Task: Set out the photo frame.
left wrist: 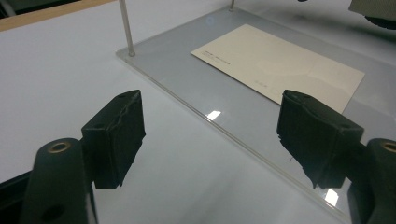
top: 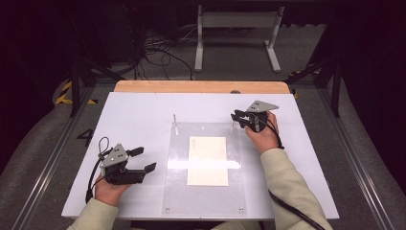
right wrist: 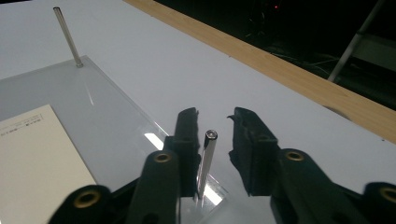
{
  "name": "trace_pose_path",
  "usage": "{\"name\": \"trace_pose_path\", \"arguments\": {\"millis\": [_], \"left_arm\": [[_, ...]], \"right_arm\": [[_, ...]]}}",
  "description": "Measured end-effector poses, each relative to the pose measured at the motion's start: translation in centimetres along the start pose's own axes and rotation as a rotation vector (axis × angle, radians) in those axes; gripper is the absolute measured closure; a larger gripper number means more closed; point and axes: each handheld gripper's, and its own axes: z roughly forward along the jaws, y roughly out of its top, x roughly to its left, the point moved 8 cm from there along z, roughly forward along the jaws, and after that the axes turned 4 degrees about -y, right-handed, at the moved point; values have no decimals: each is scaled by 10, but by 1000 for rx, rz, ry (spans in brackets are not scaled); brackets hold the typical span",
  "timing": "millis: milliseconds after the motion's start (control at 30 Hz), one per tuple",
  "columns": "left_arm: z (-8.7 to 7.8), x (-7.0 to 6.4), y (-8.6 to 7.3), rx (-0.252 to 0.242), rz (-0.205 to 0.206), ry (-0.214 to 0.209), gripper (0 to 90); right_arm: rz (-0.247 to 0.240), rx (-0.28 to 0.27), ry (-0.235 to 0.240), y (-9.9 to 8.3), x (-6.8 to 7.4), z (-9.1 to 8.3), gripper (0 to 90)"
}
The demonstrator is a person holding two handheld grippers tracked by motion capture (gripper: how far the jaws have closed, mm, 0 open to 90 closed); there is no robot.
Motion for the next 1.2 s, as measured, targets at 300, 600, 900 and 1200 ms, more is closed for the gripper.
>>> {"name": "trace_pose_path", "arguments": {"millis": [300,600,900,1200], "left_arm": [[-3,-1,-1,1,-1,11,238],[-3,-5,-2,6,9,11,237],[-6,-5,-4,10,18,27,238],[-5,-7,-4,19,32,34,232]], "right_arm": [[91,-1,-10,-3,2,3,853],[154,-44,-8,-6,-2,6,856],[206,-70,-3,-8,-5,10,855],[255,-65,3,-7,-9,15,855]]}}
